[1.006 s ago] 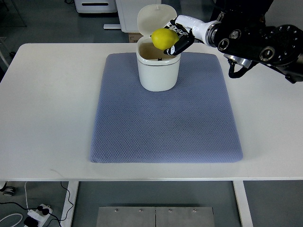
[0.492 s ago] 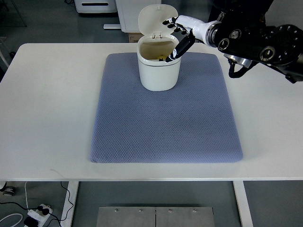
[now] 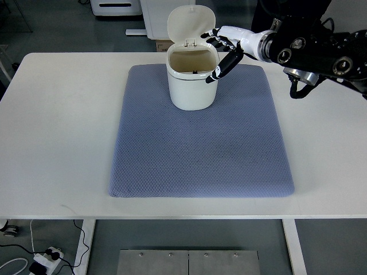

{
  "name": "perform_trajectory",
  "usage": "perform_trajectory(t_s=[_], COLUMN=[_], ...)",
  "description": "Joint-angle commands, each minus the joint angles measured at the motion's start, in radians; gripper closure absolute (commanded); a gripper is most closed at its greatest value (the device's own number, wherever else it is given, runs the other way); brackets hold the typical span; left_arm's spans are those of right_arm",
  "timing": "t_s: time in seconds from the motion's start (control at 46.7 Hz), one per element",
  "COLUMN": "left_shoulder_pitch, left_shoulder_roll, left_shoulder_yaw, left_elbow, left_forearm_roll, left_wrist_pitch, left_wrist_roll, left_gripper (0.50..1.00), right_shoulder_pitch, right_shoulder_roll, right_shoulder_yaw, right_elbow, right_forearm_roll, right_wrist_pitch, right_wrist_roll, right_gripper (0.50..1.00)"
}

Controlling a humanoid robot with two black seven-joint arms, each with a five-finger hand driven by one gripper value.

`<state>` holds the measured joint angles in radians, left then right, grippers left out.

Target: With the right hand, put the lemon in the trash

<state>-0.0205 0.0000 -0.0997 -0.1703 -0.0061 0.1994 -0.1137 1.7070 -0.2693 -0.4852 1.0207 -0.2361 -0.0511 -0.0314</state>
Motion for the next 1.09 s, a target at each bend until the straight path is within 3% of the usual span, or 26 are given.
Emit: perform_trajectory(t_s=[0.0, 0.278, 0.535, 0.792, 0.963, 1.07], left_shoulder_pitch=[0.001, -0.001, 0.001, -0.001, 0.001, 0.001], left_shoulder_roll=[0.0, 0.0, 0.0, 0.0, 0.0, 0.0], left_shoulder_yaw=[0.0, 0.0, 0.0, 0.0, 0.0, 0.0], left_elbow=[0.0, 0.0, 0.0, 0.0, 0.0, 0.0], left_forearm_roll=[0.0, 0.0, 0.0, 0.0, 0.0, 0.0], left_wrist_pitch=[0.0, 0.0, 0.0, 0.0, 0.0, 0.0], left_wrist_roll=[0.0, 0.0, 0.0, 0.0, 0.0, 0.0], left_gripper=[0.5, 0.5, 0.5, 0.5, 0.5, 0.5], right_shoulder_pitch=[0.019, 0.031, 0.005, -0.257, -0.464, -0.532], right_shoulder_roll=[-0.05, -0.344, -0.545, -0.539, -0.443, -0.354], right_shoulder_yaw=[0.0, 0.0, 0.056, 0.365, 0.618, 0.701], right_elbow=[0.051, 0.269, 0.19, 0.007, -0.151, -0.281], right_forearm_roll=[0.0, -0.005, -0.002, 0.04, 0.139, 0.161], right_wrist_pitch=[0.001, 0.007, 0.07, 0.017, -0.021, -0.026], right_wrist_roll=[0.001, 0.021, 0.033, 0.022, 0.012, -0.047], right_gripper=[0.509, 0.5, 0.5, 0.5, 0.502, 0.5])
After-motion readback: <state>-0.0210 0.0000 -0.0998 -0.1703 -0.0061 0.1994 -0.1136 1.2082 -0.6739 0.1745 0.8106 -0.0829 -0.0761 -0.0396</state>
